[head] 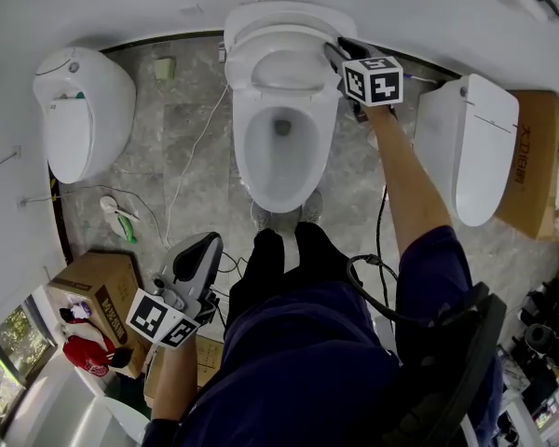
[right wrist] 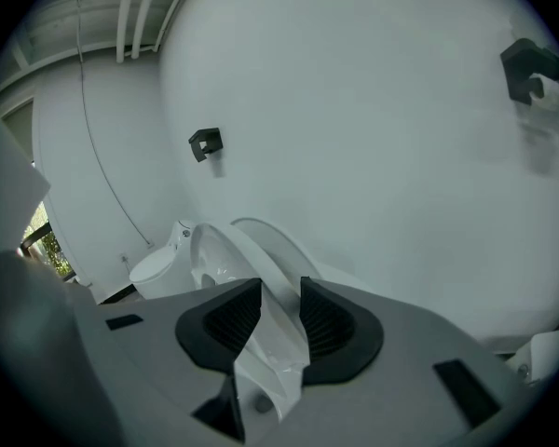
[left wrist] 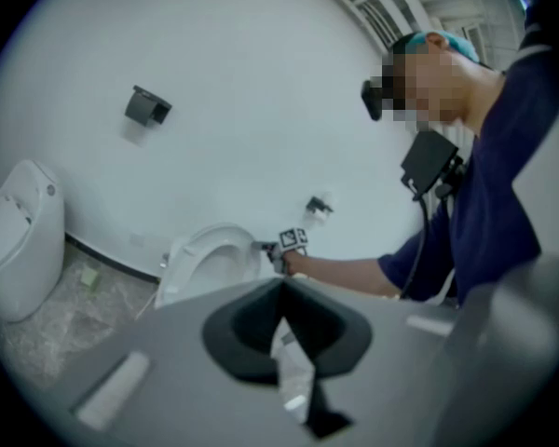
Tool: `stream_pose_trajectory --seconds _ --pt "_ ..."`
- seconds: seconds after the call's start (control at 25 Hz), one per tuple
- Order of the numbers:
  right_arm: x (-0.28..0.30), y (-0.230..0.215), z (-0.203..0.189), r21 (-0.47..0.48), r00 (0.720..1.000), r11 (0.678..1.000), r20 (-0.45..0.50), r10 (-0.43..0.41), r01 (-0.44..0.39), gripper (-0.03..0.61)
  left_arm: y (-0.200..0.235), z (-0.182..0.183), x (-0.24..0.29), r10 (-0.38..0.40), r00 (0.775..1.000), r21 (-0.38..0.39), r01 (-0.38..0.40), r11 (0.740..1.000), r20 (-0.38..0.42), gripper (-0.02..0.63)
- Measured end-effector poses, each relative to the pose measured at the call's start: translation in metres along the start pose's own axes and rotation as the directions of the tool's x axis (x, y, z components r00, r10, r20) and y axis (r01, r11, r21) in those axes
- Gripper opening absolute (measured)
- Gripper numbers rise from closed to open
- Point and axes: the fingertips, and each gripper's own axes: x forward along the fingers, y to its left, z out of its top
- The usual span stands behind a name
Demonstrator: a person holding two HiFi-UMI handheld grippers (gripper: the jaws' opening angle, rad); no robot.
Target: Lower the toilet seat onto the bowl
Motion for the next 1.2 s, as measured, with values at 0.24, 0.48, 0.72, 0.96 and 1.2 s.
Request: stream_pose_trajectory --seconds 0.24,0.48,0.72,0.96,1.2 --pt "-0.021 0.016 -0.012 0.023 1.0 1.0 0.01 -0.011 0.011 0.123 -0.004 -0.003 -0.007 -0.036 0.999 0.016 0.036 0.999 -0.005 0.005" --pt "-0.043 0.038 -0.03 0.016 1.0 1.0 -0.008 -0.014 0.014 0.129 -0.008 -0.005 -0.019 -0.066 0.998 0.028 0.066 0.997 -0.003 0.005" --pt "-0.06 0.054 -0.047 0.022 0.999 0.999 -0.018 -0.028 0.029 0.133 -0.012 -0.011 -0.03 -0.094 0.996 0.04 0.094 0.995 -0.006 0.005" --pt "-0.077 0.072 -0.064 0.028 0.998 0.998 -0.028 -0.048 0.049 0.137 -0.015 -0.018 -0.045 -0.107 0.994 0.052 0.108 0.993 -0.018 0.005" --pt "-0.09 0.085 -0.084 0.043 0.997 0.997 -0.033 -0.063 0.064 0.141 -0.016 -0.024 -0.054 -0.118 0.993 0.061 0.119 0.991 -0.024 0.005"
